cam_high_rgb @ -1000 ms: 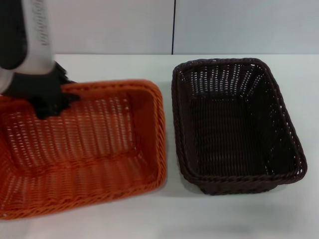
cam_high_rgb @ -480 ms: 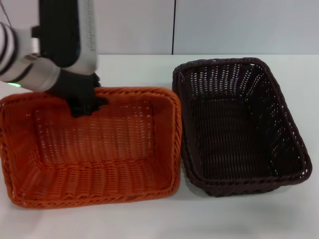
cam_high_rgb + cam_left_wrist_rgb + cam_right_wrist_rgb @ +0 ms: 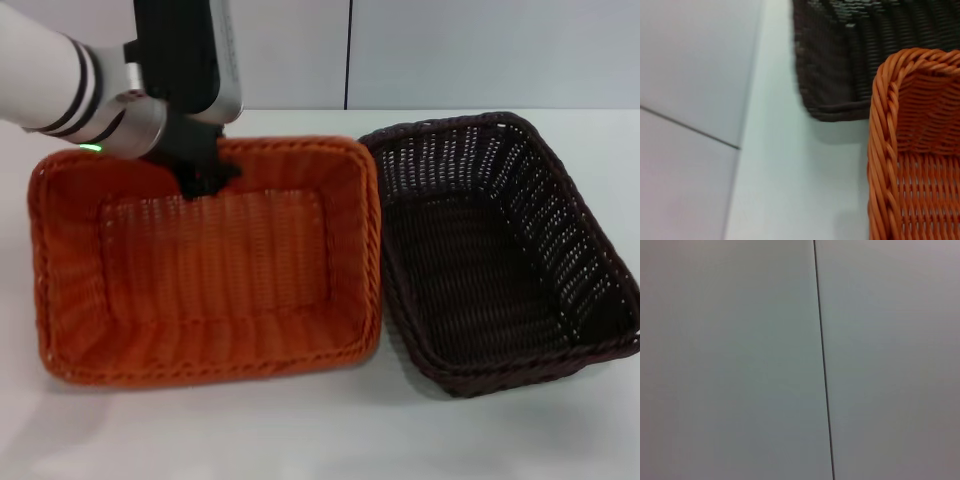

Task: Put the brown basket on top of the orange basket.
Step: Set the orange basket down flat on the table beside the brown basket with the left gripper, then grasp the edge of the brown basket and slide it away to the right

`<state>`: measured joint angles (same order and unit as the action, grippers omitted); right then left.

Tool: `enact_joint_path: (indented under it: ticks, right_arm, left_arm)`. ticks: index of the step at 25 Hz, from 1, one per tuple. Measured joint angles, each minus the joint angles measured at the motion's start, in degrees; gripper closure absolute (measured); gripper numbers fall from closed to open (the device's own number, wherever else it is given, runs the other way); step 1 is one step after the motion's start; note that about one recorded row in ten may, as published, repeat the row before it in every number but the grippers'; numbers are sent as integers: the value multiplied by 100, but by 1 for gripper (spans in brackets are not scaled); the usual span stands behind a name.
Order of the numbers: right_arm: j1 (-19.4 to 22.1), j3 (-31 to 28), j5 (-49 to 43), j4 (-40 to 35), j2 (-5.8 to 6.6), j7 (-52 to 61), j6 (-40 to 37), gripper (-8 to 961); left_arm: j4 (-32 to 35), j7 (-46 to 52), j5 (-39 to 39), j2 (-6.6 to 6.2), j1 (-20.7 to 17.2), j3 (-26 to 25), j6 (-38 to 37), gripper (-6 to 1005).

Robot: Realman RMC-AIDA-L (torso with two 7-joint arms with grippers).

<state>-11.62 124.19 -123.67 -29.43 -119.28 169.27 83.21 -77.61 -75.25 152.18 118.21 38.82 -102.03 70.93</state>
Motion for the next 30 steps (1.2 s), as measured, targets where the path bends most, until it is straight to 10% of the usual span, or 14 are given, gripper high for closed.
enact_joint_path:
  ticks: [21, 26, 30]
  right_arm:
    - [-64, -47, 18, 13, 8, 0, -36, 263]
    - [-75, -47, 93, -24, 4, -1, -32, 262]
    - [-138, -68, 97, -165, 19, -2, -4, 262]
  left_arm:
    - [-361, 839, 679, 26, -434, 745, -1427, 264]
    - [-1136, 2495, 896, 32, -1343, 915, -3721, 262]
    - [-1298, 4333, 748, 20, -2705, 1273, -6995, 261]
